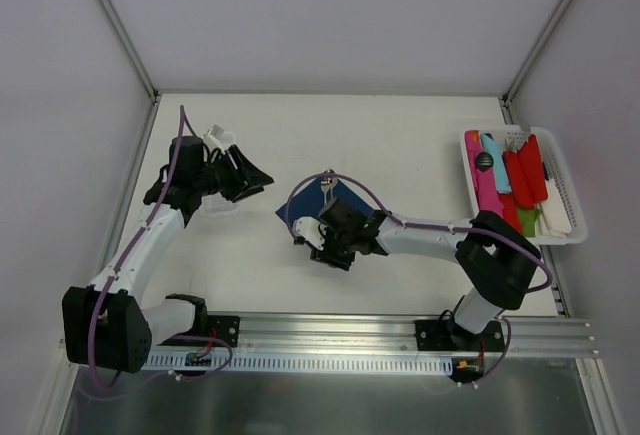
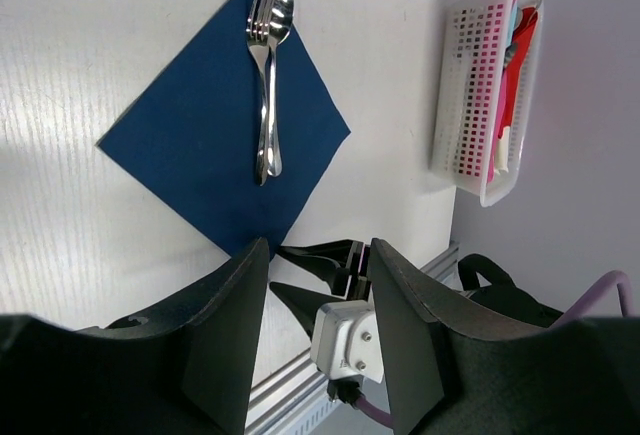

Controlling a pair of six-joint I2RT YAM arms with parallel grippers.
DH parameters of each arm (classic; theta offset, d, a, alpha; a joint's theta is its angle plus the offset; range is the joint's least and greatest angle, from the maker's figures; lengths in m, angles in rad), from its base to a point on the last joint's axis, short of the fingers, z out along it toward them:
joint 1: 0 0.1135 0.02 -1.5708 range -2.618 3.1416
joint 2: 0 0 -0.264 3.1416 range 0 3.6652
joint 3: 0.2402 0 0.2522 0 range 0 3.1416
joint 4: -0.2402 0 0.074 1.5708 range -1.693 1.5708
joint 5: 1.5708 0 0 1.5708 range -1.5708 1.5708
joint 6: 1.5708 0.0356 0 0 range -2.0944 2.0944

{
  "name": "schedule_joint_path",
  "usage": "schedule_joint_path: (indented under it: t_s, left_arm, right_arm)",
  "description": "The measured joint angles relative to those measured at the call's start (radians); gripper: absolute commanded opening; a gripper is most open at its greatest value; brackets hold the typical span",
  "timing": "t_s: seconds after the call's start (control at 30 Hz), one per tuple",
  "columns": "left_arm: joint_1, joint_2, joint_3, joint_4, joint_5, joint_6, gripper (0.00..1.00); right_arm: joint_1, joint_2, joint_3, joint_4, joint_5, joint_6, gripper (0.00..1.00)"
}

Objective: Place the utensils on the paper napkin and roll it up

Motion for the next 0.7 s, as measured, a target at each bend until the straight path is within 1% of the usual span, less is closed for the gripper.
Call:
schedule_joint_path:
  t_s: [0.47,0.63,0.67,0.7]
  left_arm:
    - [0.0,0.0,0.0,0.0,0.003,0.0,0.45]
    - [0.003,0.0,0.0,0.0,0.005,0.001,0.46]
    - [0.006,0.0,0.0,0.0,0.005,0.001,0.46]
    - [0.007,0.0,0.0,0.0,0.005,0.001,0.46]
  right_arm:
    - [0.017,0.005,0.017,0.016,-0.003,0.0,0.43]
    - [0.02,0.038,0.028,0.024,-0.004,0.001,0.43]
    - [0.02,0.046,0.033,0.027,-0.003,0.002,0.41]
    - [0.02,0.05,0.038,0.032,-0.003,0.001,0.34]
